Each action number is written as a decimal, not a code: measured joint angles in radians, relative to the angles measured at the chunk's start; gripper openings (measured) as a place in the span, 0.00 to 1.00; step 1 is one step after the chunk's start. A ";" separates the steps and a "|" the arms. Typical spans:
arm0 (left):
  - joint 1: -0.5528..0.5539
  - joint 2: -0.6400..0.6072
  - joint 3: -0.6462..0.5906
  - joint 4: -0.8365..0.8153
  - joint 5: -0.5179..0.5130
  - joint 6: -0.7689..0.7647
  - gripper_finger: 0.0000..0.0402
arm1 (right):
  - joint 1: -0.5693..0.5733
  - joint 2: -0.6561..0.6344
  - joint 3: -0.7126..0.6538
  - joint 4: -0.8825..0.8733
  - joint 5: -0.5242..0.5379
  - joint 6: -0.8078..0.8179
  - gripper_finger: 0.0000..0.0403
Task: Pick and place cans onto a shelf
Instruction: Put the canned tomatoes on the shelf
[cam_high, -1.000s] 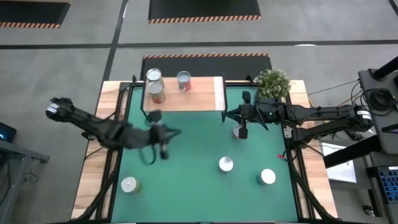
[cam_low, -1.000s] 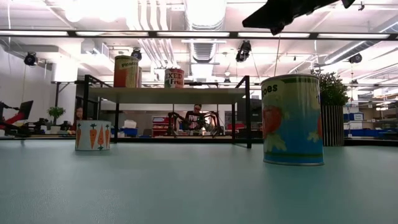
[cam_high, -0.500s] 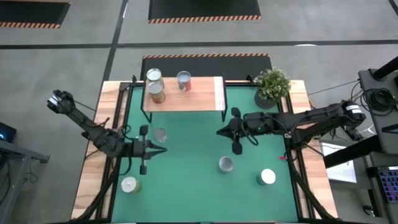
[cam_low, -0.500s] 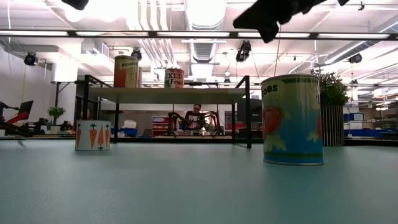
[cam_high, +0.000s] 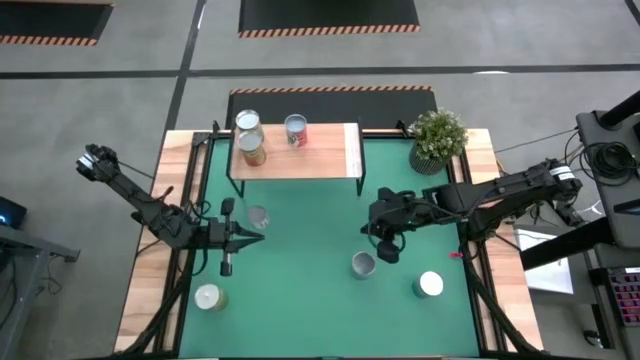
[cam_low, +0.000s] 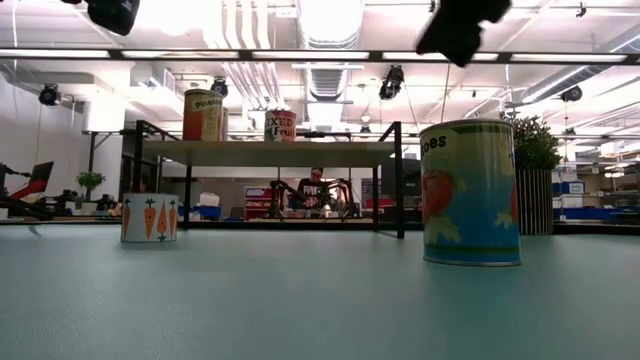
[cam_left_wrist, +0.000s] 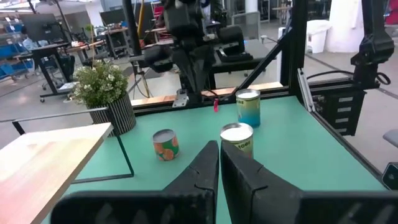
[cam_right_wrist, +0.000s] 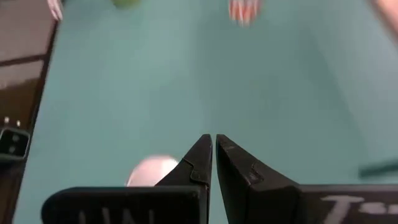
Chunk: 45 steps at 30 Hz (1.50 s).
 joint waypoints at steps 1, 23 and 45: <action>0.000 -0.003 0.000 0.000 0.000 0.000 0.00 | 0.004 0.000 0.003 -0.042 0.000 0.033 0.03; 0.001 -0.104 -0.001 -0.011 0.015 0.007 0.00 | 0.303 0.002 -0.101 0.109 0.293 -0.045 0.03; 0.001 -0.104 -0.001 -0.009 0.016 -0.037 0.00 | 0.360 0.010 -0.174 0.163 0.423 0.022 0.22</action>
